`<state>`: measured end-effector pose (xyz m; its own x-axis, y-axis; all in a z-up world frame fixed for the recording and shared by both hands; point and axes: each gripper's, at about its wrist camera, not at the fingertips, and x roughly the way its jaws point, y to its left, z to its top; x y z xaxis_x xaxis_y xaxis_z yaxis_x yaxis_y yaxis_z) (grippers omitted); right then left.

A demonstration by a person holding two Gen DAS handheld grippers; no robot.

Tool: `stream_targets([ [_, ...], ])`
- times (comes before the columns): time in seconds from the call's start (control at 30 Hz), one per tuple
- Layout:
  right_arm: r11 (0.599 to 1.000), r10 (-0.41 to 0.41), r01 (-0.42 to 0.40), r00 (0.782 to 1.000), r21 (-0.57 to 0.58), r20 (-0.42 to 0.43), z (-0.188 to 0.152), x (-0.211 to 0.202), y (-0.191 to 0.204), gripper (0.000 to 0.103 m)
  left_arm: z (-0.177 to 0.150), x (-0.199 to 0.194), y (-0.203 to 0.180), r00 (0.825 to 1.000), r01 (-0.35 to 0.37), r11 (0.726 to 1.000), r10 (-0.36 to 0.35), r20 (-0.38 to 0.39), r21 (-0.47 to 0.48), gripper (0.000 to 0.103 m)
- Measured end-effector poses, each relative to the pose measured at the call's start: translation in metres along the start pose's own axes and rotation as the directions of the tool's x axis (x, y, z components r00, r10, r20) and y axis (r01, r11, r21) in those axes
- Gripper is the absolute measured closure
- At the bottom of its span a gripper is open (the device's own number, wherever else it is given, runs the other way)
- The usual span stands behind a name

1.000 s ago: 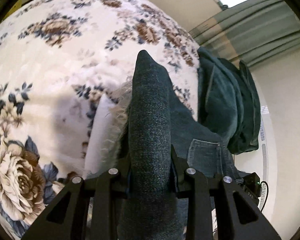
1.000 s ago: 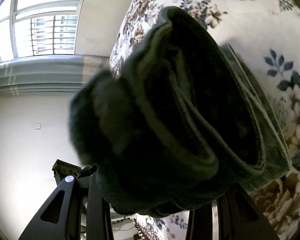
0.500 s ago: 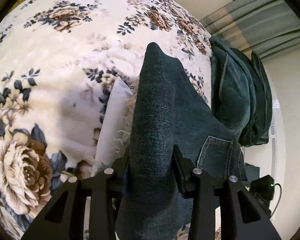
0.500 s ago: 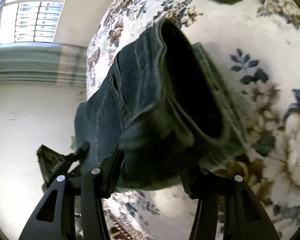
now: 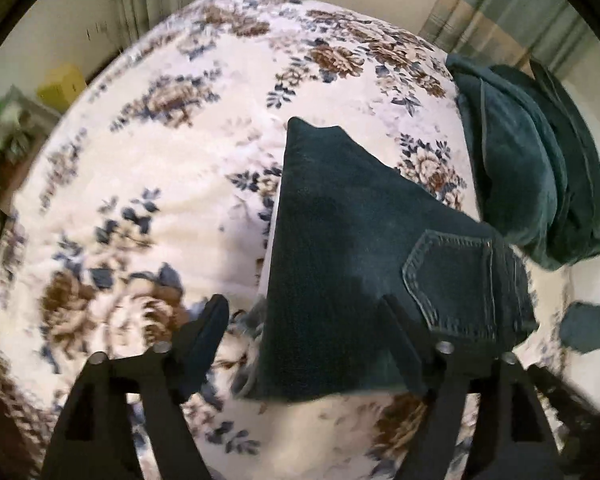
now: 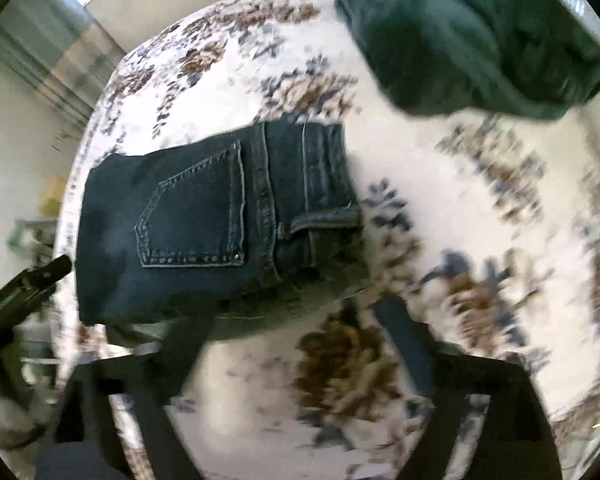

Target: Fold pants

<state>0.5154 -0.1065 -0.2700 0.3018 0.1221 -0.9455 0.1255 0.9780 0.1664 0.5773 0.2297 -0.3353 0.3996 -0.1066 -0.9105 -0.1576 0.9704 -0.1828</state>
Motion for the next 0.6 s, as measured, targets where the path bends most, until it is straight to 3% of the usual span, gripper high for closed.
stream_targets([
  [0.1,0.995,-0.088,0.091,0.995,-0.042,0.054,-0.01,-0.035,0.006,0.0,-0.012,-0.027,-0.015,0.998,-0.057,0.997,0.055,0.03,0.05,0.016],
  [0.23,0.988,-0.133,0.14,0.984,-0.063,0.115,-0.029,-0.089,0.006,0.0,-0.027,-0.064,-0.029,0.992,-0.103,0.991,0.097,0.079,0.08,0.016],
  [0.4,0.984,-0.137,0.158,0.968,-0.085,0.211,-0.047,-0.163,0.007,0.0,-0.052,-0.129,-0.05,0.981,-0.126,0.987,0.109,0.163,0.1,0.016],
  [0.6,0.984,-0.105,0.145,0.944,-0.107,0.311,-0.096,-0.263,0.0,0.0,-0.095,-0.218,-0.073,0.955,-0.151,0.983,0.118,0.271,0.102,0.016],
])
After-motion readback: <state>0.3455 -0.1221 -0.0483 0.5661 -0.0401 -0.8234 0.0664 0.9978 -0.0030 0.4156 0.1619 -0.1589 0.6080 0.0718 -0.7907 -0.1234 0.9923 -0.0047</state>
